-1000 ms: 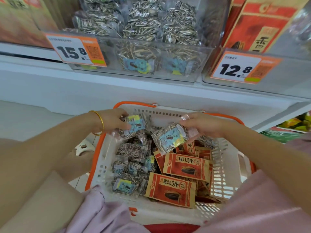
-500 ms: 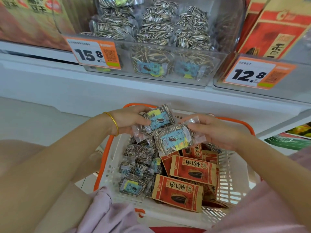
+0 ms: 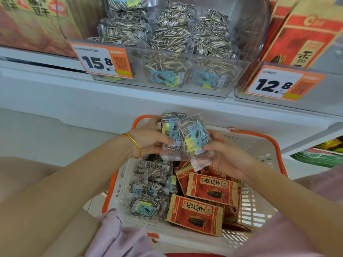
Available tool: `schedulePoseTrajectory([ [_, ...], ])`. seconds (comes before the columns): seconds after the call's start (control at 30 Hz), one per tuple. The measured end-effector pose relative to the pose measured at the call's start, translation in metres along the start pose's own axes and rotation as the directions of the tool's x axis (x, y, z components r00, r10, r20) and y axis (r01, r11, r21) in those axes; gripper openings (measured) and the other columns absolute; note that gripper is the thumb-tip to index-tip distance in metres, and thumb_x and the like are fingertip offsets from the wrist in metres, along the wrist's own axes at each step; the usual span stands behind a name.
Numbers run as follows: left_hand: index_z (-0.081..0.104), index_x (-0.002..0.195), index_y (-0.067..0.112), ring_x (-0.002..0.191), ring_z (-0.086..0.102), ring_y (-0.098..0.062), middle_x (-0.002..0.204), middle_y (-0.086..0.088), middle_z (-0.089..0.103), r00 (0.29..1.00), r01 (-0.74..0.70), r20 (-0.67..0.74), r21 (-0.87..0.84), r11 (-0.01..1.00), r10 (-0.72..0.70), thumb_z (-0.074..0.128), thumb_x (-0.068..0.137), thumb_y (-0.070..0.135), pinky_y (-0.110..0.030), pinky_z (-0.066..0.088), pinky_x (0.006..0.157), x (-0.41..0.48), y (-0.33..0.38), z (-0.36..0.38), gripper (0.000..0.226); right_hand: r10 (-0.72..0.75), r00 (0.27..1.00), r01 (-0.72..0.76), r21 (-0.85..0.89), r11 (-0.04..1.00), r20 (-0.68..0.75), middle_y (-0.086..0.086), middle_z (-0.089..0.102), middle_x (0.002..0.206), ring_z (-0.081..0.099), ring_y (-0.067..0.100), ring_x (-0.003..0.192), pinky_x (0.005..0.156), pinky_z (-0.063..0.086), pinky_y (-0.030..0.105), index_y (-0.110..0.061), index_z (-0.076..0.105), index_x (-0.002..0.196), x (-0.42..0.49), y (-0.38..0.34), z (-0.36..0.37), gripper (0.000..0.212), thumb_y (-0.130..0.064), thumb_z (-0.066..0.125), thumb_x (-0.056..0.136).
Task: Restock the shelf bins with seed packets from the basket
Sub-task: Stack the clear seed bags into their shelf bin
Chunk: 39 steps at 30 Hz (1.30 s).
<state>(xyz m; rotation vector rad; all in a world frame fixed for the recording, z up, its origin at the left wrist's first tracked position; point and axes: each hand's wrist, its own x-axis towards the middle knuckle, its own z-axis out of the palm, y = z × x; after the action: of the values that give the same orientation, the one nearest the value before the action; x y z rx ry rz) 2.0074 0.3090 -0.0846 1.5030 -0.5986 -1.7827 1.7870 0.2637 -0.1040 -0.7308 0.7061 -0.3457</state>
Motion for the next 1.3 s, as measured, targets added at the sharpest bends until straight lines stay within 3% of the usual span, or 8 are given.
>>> schedulePoseTrajectory([
  [0.13,0.03,0.134,0.018,0.096,0.066,-0.03,0.11,-0.019,0.064,0.999,-0.044,0.003,0.057,0.997,0.044,0.062,0.076,-0.018,-0.042,0.057,0.077,-0.003,-0.003,0.008,0.075,-0.059,0.997,0.059,-0.003,0.998,-0.047,0.016,0.061,0.126,0.064,0.031,0.106,0.08,0.058,0.039,-0.01,0.044,0.133,0.0,0.009,0.009,0.091,-0.031,0.088,0.057],
  [0.53,0.033,0.126,0.018,0.092,0.061,-0.028,0.108,-0.023,0.06,0.974,-0.224,0.049,0.318,0.921,0.22,0.068,0.075,-0.009,-0.037,0.053,0.081,-0.025,0.008,0.016,0.068,-0.056,0.998,0.055,-0.02,0.998,-0.007,0.017,0.059,0.129,0.062,0.028,0.106,0.088,0.053,0.038,-0.01,0.04,0.138,-0.009,-0.01,0.036,0.062,-0.023,0.052,0.079],
  [0.7,0.047,0.106,0.022,0.073,0.058,-0.014,0.091,-0.005,0.056,0.932,-0.339,0.083,0.55,0.764,0.353,0.077,0.06,0.027,-0.028,0.051,0.065,-0.06,0.045,0.011,0.055,-0.094,0.995,0.09,-0.12,0.989,-0.025,0.012,0.063,0.125,0.063,0.025,0.108,0.091,0.05,0.04,-0.011,0.045,0.135,-0.024,-0.04,0.072,0.061,-0.033,0.055,0.079],
  [0.87,0.064,0.095,0.022,0.071,0.058,0.001,0.08,0.014,0.066,0.805,-0.541,0.114,0.545,0.641,0.582,0.063,0.072,0.019,-0.015,0.048,0.061,-0.099,0.114,-0.01,0.023,-0.227,0.974,0.225,-0.194,0.955,0.008,0.0,0.072,0.082,0.068,0.014,0.067,0.059,0.056,0.026,-0.014,0.06,0.104,-0.028,-0.115,0.122,0.038,-0.026,0.061,0.068],
  [0.97,0.06,0.117,0.01,0.091,0.059,-0.012,0.1,0.0,0.063,0.549,-0.475,-0.117,0.771,0.424,0.828,0.056,0.084,0.002,-0.023,0.047,0.082,-0.097,0.146,-0.038,0.034,-0.299,0.954,0.276,-0.322,0.906,-0.025,0.0,0.072,0.089,0.069,0.015,0.073,0.066,0.059,0.036,-0.017,0.062,0.103,-0.002,-0.168,0.149,0.026,-0.028,0.055,0.081],
  [1.07,0.066,0.107,0.003,0.102,0.054,-0.031,0.104,-0.015,0.063,0.365,-0.121,-0.066,0.986,0.118,0.929,0.042,0.084,0.009,-0.039,0.045,0.089,-0.082,0.157,-0.07,0.033,-0.438,0.892,0.237,-0.712,0.661,-0.11,0.0,0.056,0.126,0.058,0.016,0.104,0.083,0.056,0.041,-0.019,0.049,0.128,0.05,-0.208,0.168,0.056,-0.037,0.064,0.077],
  [1.2,0.071,0.084,0.005,0.089,0.058,-0.034,0.09,-0.013,0.068,0.404,0.057,0.041,0.996,-0.071,0.914,0.023,0.073,0.031,-0.049,0.05,0.074,-0.06,0.147,-0.09,0.056,-0.556,0.831,0.125,-0.982,0.139,0.027,0.0,0.05,0.115,0.051,0.014,0.095,0.057,0.043,0.02,-0.017,0.031,0.14,0.116,-0.23,0.197,0.076,-0.031,0.068,0.076],
  [1.3,0.07,0.085,0.005,0.093,0.058,-0.031,0.092,-0.011,0.068,0.423,0.05,0.066,0.994,-0.096,0.904,0.021,0.073,0.035,-0.046,0.049,0.076,-0.053,0.149,-0.095,0.058,-0.54,0.834,0.028,-0.986,-0.166,0.114,0.009,0.052,0.116,0.053,0.023,0.096,0.078,0.049,0.034,-0.012,0.026,0.138,0.152,-0.239,0.217,0.082,-0.032,0.071,0.072],
])
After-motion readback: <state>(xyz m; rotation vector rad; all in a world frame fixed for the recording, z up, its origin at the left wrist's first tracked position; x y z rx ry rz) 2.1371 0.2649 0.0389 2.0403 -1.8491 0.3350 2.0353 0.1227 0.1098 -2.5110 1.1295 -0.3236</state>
